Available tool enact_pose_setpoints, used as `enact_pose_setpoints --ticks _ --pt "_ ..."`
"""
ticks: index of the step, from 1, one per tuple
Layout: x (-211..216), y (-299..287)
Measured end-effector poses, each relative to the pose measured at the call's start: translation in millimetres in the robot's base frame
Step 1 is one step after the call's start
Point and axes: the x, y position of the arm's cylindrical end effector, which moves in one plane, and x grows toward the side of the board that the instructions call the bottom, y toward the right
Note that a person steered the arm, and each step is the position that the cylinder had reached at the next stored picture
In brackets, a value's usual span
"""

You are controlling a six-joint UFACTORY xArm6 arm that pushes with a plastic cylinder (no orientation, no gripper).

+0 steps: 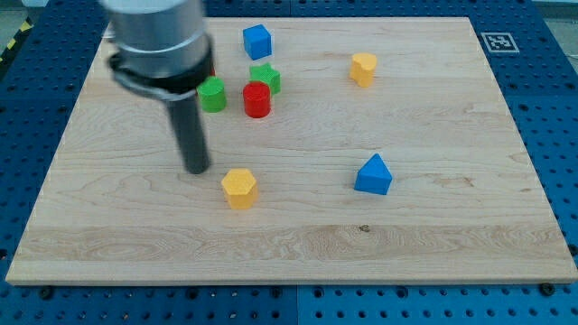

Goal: Push the yellow hexagon towards the blue triangle

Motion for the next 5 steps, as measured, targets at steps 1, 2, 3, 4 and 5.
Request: enact_pose_setpoints --ticks 1,2,3,4,5 --pt "3 -3" --pt "12 25" --pt "34 28" --pt "57 28" --pt "57 29"
